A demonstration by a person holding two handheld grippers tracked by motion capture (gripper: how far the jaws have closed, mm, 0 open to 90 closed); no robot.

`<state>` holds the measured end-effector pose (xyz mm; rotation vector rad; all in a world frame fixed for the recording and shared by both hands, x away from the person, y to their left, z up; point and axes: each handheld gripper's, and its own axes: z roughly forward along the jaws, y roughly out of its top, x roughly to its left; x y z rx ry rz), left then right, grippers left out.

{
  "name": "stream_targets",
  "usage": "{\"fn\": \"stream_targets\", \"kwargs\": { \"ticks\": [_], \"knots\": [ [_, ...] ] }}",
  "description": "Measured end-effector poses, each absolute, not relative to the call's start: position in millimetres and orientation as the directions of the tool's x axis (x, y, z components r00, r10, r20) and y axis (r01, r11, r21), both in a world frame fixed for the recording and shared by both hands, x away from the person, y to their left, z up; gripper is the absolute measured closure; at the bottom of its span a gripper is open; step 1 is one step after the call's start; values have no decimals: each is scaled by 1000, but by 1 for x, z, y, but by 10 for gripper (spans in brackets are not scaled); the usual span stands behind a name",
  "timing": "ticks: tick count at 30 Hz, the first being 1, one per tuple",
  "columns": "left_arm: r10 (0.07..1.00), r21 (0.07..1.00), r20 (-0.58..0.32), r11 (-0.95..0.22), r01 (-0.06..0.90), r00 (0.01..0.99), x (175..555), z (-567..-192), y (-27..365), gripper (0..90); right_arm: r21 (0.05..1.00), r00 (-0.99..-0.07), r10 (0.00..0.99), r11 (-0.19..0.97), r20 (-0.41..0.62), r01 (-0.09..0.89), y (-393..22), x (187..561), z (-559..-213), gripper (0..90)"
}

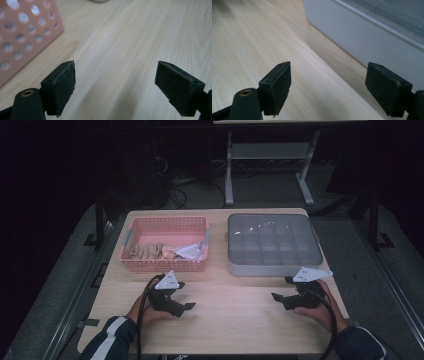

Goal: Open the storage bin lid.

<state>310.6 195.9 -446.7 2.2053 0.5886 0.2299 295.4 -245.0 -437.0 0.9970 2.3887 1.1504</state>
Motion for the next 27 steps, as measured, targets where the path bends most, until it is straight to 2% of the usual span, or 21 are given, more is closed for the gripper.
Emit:
{"fn": "stream_targets", "kwargs": {
  "ticks": [8, 14, 19, 27],
  "knots": [
    [503, 797, -30, -509, 325, 864, 318, -430, 188, 158, 806, -687, 726, 414, -13, 423, -256, 296, -410, 216],
    [501, 825, -33, -475, 307, 865, 332, -408, 167, 160, 830, -663, 749, 376, -10, 412, -268, 307, -392, 222],
    [499, 841, -10, -465, 278, 866, 348, -386, 142, 160, 832, -635, 772, 365, -19, 418, -283, 325, -376, 224],
    [537, 801, -16, -498, 332, 844, 388, -380, 109, 160, 816, -556, 831, 338, -25, 468, -312, 361, -352, 225]
  ]
}}
